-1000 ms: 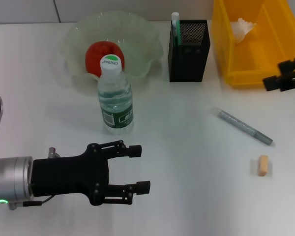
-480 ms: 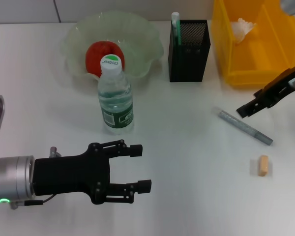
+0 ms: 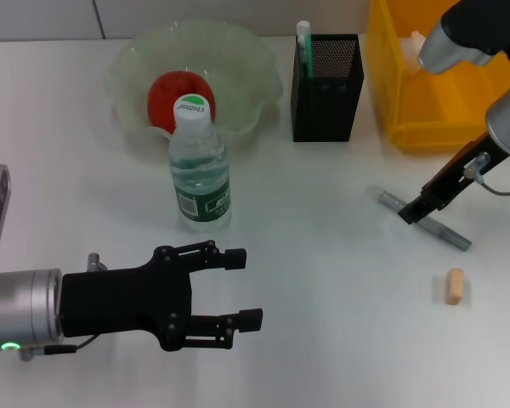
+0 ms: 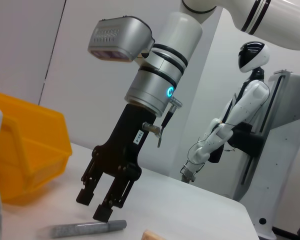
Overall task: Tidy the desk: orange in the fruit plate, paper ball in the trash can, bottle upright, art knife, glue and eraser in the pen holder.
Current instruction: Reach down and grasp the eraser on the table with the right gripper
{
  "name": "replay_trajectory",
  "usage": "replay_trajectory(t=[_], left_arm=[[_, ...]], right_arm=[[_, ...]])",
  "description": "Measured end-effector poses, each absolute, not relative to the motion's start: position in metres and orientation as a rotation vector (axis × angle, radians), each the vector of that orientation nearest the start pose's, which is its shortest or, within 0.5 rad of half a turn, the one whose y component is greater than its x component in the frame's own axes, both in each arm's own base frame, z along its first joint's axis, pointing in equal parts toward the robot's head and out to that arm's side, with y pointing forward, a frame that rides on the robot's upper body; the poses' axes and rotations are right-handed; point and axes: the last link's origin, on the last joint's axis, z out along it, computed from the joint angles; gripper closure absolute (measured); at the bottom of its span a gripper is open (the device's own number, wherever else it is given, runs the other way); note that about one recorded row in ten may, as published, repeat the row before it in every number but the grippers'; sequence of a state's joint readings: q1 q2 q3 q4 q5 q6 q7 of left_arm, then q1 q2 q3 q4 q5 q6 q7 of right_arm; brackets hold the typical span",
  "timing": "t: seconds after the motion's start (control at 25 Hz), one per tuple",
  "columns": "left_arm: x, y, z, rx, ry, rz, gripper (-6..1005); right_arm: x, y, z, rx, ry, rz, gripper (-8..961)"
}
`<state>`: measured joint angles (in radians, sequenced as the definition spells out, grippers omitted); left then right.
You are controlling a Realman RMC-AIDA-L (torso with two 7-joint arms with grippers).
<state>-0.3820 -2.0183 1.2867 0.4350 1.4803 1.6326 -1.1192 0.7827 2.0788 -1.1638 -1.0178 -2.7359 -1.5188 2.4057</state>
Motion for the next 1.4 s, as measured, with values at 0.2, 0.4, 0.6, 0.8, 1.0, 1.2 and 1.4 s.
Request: replay_trajectory(t=[0.2,0.4,0.6,0.8,1.0,1.2,1.4], left_arm=[[-0.27,0.251,-0.047,-2.913,-0.545,-0.967,155],[-0.272,0.249,-0.047,-2.908,-0.555,-0.966,155],[-0.272,0.249,-0.047,-2.906,-0.557,-0.964,155],[-0.27,0.252,-0.047,-2.91,-0.549,-0.963,155],[-0.267,0.254,-0.047,-2.916,-0.535,-0.963,155],[-0.266,0.255,-0.048,-2.919,-0.534,-0.965,155],[-0.267,0.254,-0.048,-2.917,-0.538,-0.965,155]], right_arm=[[0.203,0.385,-0.001,-2.597,0.968,-0.619,399],[0.195,0.37,0.011,-2.638,0.974,-0.673,461],[0.199,0.349,0.014,-2.676,0.968,-0.777,484],[0.209,0.336,0.01,-2.685,0.977,-0.846,481],[0.214,0.332,0.009,-2.68,1.002,-0.854,482],[0.214,0.332,0.007,-2.678,0.983,-0.87,479],[0.21,0.334,0.008,-2.664,0.963,-0.858,468]])
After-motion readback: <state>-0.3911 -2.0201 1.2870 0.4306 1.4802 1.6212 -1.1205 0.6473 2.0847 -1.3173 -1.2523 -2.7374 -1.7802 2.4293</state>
